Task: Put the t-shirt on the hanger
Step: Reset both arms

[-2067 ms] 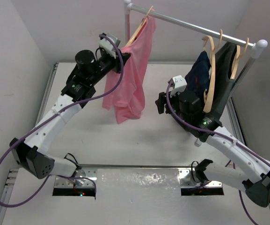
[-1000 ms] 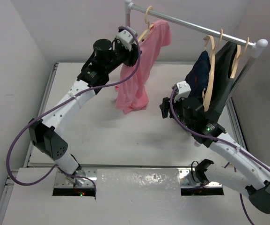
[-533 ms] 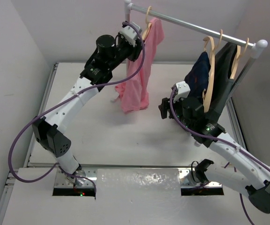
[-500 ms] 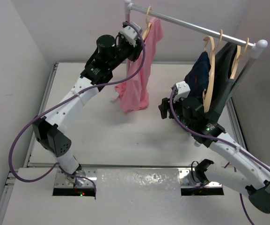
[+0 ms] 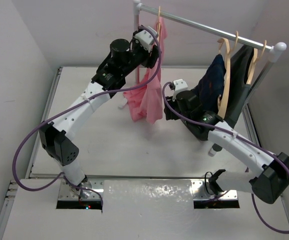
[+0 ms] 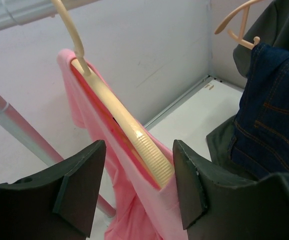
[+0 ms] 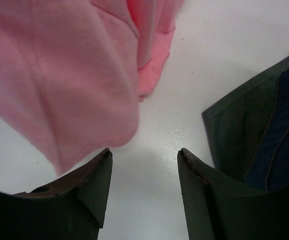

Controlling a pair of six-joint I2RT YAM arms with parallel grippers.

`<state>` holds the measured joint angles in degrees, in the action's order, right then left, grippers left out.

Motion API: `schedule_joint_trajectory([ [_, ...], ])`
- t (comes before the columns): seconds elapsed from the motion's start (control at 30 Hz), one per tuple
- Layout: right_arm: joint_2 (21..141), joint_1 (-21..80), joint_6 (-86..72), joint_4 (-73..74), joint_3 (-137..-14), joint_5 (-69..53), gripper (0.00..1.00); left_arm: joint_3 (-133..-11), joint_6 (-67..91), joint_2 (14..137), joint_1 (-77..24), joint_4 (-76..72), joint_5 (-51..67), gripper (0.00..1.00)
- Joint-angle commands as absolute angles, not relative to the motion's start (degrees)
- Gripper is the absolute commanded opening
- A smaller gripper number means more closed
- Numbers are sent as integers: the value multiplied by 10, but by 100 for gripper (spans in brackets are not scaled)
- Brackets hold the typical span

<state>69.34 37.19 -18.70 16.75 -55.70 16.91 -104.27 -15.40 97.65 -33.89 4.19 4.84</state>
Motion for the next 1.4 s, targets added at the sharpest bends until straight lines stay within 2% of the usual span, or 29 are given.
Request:
schedule_joint_trajectory([
  [0.0,705,367,-196,164,-583,164,54,-1070,-159,966,-345,38,33,53],
  [0.17,708,368,-200,132,-560,135,56,-1071,-177,929,-345,50,1,66],
  [0.27,708,367,-207,170,-562,173,60,-1067,-200,904,-345,56,-81,72],
  [0.4,714,342,-235,242,-535,214,83,-1026,-256,863,-324,49,-273,77],
  [0.47,711,322,-252,248,-515,214,87,-985,-240,831,-295,66,-305,79],
  [0.5,710,316,-255,246,-495,215,96,-968,-227,818,-256,75,-315,80],
  [0.53,708,308,-257,244,-488,216,99,-932,-199,791,-236,91,-314,82],
  [0.7,719,294,-256,216,-458,222,99,-784,-134,704,-113,130,-249,83],
  [0.77,727,293,-247,205,-454,225,99,-679,-136,677,-75,125,-243,83],
  [0.9,730,292,-242,162,-423,245,99,-490,-169,666,-49,57,-276,83],
  [1.0,716,291,-232,120,-391,253,99,-402,-180,656,-38,-17,-274,83],
  [1.17,715,290,-272,134,-396,321,99,-332,-174,632,-32,-28,-262,83],
  [1.37,725,291,-279,152,-403,326,99,-279,-128,607,-15,-20,-244,83],
])
